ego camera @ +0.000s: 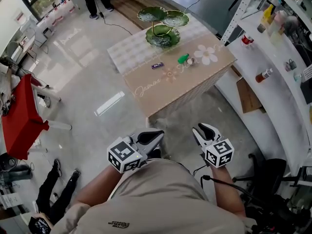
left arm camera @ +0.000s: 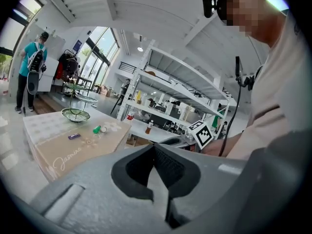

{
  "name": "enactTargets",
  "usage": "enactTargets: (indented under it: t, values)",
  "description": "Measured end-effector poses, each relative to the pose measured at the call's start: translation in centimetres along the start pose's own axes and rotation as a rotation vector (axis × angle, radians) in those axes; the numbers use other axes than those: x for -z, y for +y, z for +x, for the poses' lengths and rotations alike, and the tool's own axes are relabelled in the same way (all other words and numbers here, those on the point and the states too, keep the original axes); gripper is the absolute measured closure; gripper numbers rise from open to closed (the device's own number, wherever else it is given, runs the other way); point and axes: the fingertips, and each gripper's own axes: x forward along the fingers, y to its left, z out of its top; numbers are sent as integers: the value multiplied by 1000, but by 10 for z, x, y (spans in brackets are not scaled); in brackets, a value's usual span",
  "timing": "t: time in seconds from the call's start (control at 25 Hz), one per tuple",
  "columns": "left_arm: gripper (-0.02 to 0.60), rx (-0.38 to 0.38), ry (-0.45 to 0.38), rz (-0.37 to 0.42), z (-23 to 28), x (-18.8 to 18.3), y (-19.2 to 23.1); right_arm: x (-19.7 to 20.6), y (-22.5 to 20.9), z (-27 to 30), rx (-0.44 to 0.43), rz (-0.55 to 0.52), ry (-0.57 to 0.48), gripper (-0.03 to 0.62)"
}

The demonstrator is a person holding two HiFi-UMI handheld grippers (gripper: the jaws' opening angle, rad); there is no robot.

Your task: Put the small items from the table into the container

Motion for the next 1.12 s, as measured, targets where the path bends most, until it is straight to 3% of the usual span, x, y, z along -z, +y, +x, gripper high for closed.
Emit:
enactTargets:
  t: [0.2, 0.48, 0.8, 1.12]
  values:
    - [574, 2, -35, -9, 10, -32, 53, -35, -50, 48, 55, -17, 32, 467]
    - [574, -34, -40, -35, -3, -40, 117, -64, -100, 121, 127, -22, 77, 449]
    - [574, -117, -57, -64, -2, -55, 154, -94, -170, 186, 140, 123, 78, 430]
    - [574, -244, -43, -110, 28, -69, 189, -104, -257, 246, 90, 381, 76, 424]
